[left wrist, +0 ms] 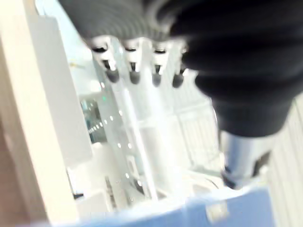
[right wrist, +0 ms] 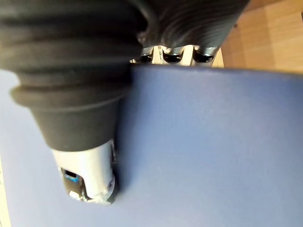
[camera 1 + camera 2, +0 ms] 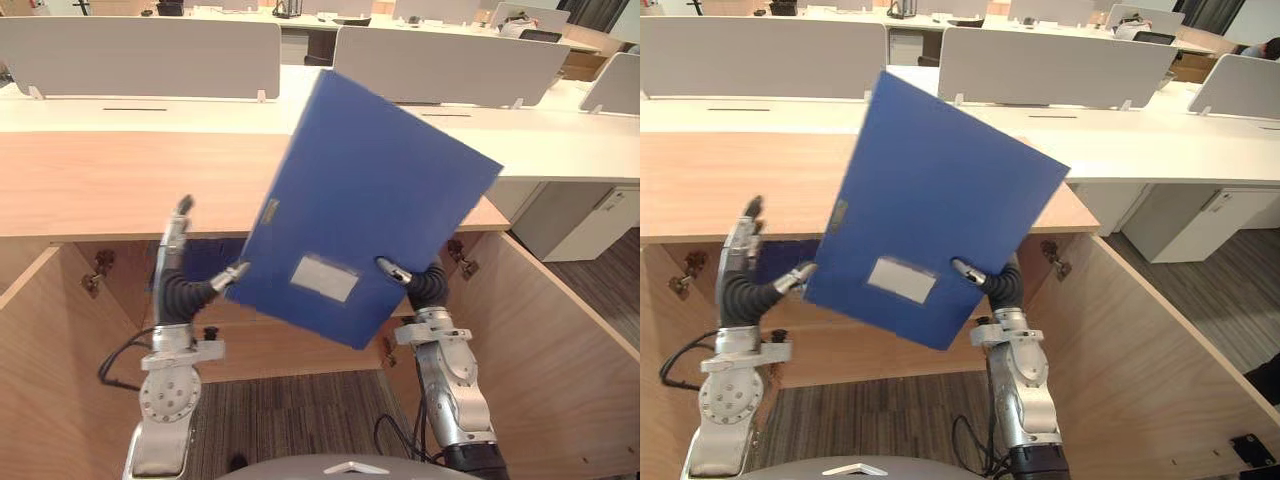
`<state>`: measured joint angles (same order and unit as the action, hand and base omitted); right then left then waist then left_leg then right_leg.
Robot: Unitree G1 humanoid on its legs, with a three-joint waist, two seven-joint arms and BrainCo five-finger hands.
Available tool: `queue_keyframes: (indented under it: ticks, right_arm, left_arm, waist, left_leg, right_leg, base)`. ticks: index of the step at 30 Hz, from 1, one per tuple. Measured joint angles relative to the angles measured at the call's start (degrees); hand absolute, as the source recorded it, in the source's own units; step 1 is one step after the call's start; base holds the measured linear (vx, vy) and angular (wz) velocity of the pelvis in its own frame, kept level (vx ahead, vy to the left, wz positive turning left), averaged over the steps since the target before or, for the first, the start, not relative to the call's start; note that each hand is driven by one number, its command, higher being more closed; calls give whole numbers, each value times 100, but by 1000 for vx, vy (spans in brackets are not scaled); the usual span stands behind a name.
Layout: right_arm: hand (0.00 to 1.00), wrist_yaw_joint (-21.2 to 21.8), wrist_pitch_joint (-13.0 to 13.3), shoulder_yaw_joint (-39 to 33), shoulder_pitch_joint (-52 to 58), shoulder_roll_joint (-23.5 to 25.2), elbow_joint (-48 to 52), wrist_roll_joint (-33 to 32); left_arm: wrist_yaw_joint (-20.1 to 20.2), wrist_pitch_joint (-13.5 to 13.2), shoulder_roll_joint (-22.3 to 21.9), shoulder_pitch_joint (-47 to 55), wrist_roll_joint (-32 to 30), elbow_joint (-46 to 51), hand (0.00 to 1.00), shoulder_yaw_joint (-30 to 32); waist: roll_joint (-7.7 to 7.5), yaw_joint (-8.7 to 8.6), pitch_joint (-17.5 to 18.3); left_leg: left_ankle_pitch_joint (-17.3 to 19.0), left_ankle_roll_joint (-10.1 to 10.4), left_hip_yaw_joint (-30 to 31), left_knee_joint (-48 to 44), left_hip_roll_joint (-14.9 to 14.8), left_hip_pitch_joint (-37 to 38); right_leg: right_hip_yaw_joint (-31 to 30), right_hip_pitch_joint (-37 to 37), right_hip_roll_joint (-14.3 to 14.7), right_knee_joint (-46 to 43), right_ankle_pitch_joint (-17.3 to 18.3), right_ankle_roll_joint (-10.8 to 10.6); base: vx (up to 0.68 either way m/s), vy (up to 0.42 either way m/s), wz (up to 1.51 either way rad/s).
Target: Walk over to the cabinet, pick up the folder, carry it to the office cabinet, place the folder inside the office cabinet, then close the office cabinet door
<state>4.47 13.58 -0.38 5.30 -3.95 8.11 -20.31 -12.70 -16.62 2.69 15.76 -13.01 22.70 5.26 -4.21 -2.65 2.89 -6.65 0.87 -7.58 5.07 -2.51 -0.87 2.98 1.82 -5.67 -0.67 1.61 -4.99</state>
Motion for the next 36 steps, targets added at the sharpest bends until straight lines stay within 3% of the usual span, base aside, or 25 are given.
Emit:
queue_keyframes:
  ticks: [5, 10, 19, 23, 26, 30, 36]
  right_arm:
    - [100, -135, -2, -446, 158, 165, 27, 219]
    - [100, -233, -9, -772, 275, 353, 58, 516]
    - [100, -258, -41, -779, 359, 388, 58, 899]
    - [100, -273, -41, -740, 359, 389, 57, 935]
    - [100, -380, -40, -445, 361, 366, 56, 936]
    - [100, -381, -28, 134, 363, 312, 56, 970]
    - [100, -392, 19, 1125, 142, -11, 51, 1608]
  left_arm:
    - [-211, 224, -293, 349, 369, -657, 0, 884]
    - [-185, 437, -502, 628, 654, -1336, 0, 1267]
    - [197, 691, -501, 692, 812, -2875, 0, 1294]
    - [318, 801, -470, 593, 621, -4155, 0, 1237]
    - [400, 917, -287, 519, 442, -5358, 0, 1108]
    - [429, 996, -120, 522, 375, -6198, 0, 1081]
    - [384, 1033, 80, 320, 264, -6503, 0, 815]
  waist:
    - [19, 9, -14]
    - [37, 70, -26]
    - [82, 71, -69]
    - [83, 70, -135]
    - [81, 68, -186]
    - [62, 92, -251]
    - [58, 276, -603]
  left_leg:
    - [1, 2, 58, 0, 3, -8]
    - [4, 6, 108, 0, 4, -28]
    - [16, 21, 123, 0, 3, -62]
    - [21, 24, 117, -1, 0, -81]
    - [47, 49, 88, -2, -25, -75]
    - [95, 84, 7, -2, -54, -31]
    - [92, 91, -87, -55, -98, -122]
  right_leg:
    - [72, 29, -4, 10, 15, -3]
    - [109, 38, -3, 10, 63, -36]
    - [129, 20, -5, 19, 79, -28]
    - [123, -6, -3, 18, 92, -36]
    - [90, -23, -1, 17, 73, 7]
    - [42, -24, 7, 7, 92, 36]
    - [-81, -381, 44, -469, 192, 52]
  base:
    - [1, 0, 6]
    - [9, -3, 5]
    - [2, 0, 1]
    - [0, 0, 0]
    - [16, -4, -6]
    - [4, -1, -10]
    - [1, -8, -9]
